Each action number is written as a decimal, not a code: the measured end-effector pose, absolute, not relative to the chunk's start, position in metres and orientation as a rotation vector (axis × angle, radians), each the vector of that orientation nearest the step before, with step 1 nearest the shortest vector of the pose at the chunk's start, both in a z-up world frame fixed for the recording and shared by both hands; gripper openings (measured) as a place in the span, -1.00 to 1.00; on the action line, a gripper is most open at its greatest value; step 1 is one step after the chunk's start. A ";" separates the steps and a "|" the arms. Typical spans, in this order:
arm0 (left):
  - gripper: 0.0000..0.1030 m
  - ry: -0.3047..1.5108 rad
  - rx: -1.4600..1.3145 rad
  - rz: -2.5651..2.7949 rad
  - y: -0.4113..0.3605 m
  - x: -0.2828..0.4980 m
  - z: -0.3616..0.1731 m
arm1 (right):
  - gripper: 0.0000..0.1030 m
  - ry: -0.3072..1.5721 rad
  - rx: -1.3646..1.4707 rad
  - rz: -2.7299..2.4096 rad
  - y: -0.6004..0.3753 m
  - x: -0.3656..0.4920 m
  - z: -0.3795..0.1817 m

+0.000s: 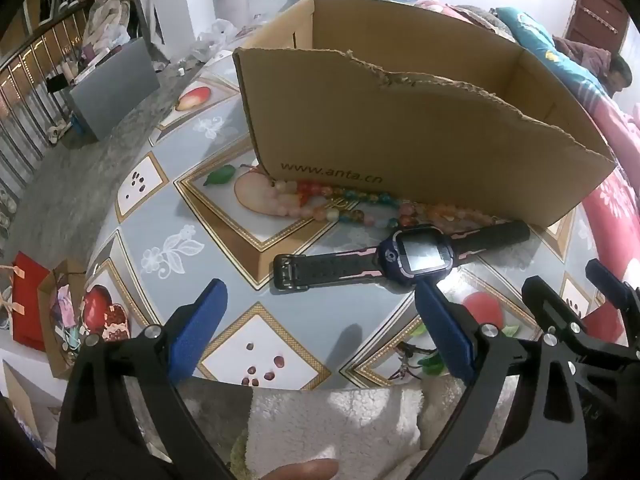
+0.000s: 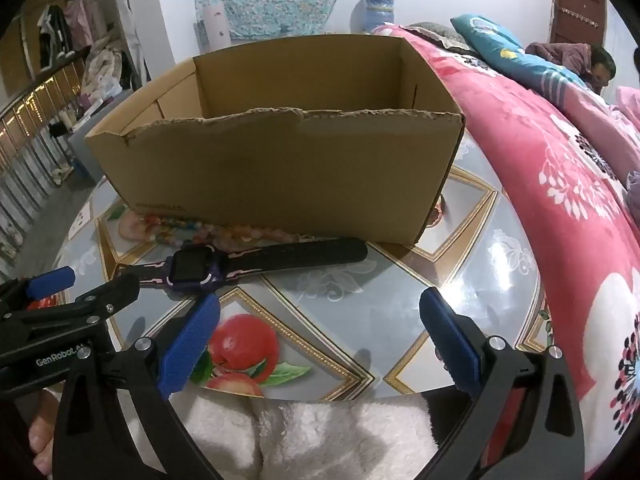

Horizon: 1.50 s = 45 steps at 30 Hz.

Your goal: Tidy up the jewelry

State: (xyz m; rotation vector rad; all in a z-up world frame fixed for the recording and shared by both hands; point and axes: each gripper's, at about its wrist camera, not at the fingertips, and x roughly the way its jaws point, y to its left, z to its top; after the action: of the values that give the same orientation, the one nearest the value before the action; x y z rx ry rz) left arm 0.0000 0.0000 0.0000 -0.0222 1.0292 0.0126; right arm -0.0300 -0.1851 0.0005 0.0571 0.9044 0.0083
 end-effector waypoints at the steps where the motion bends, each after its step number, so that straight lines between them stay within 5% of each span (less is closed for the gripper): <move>1: 0.77 1.030 -0.025 0.011 0.000 0.000 0.000 | 0.90 0.904 0.059 0.010 -0.185 -0.030 0.000; 45: 0.77 1.037 -0.037 0.017 0.007 0.002 -0.004 | 0.90 0.922 0.027 0.018 -0.175 -0.026 -0.004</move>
State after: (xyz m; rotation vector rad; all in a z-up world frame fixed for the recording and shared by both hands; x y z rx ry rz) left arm 0.0019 0.0067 -0.0043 -0.0368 1.0366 0.0169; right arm -0.0265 -0.1752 -0.0039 0.0269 0.9223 0.0181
